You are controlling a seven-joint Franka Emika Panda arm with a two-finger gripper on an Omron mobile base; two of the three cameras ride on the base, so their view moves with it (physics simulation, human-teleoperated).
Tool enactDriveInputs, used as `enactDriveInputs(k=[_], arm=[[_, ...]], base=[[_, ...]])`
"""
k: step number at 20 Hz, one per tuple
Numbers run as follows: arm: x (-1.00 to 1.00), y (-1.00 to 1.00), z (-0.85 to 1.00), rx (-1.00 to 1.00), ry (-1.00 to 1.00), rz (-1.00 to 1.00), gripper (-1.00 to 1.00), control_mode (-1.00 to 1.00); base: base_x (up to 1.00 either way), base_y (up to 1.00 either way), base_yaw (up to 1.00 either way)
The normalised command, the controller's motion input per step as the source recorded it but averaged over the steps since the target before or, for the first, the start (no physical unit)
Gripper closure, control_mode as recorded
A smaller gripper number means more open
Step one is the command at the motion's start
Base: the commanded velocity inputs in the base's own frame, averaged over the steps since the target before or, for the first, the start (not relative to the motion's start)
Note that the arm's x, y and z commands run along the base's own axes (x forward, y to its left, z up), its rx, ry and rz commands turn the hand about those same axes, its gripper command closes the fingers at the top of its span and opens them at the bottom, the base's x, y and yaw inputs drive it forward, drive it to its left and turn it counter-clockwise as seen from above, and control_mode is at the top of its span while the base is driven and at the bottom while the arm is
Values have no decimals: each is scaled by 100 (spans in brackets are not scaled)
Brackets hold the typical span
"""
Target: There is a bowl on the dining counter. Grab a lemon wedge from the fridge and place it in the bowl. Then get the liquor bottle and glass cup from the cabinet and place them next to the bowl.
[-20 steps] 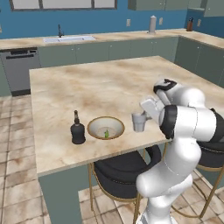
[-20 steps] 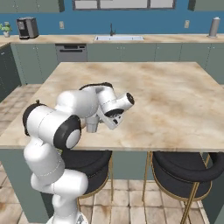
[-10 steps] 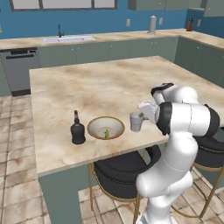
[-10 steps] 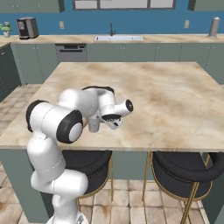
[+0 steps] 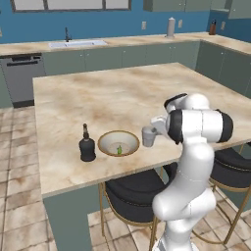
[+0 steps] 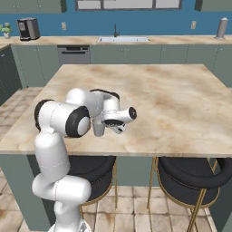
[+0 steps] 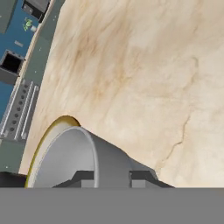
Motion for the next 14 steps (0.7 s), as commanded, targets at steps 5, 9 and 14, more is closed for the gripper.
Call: enactDriveInputs(k=[5, 9, 14], arm=[[39, 0, -24, 0, 0, 0, 100, -100], [39, 0, -23, 0, 0, 0, 100, -100], [31, 0, -31, 0, 0, 0, 100, -100]], base=[[0, 0, 0], [0, 0, 0], [0, 0, 0]])
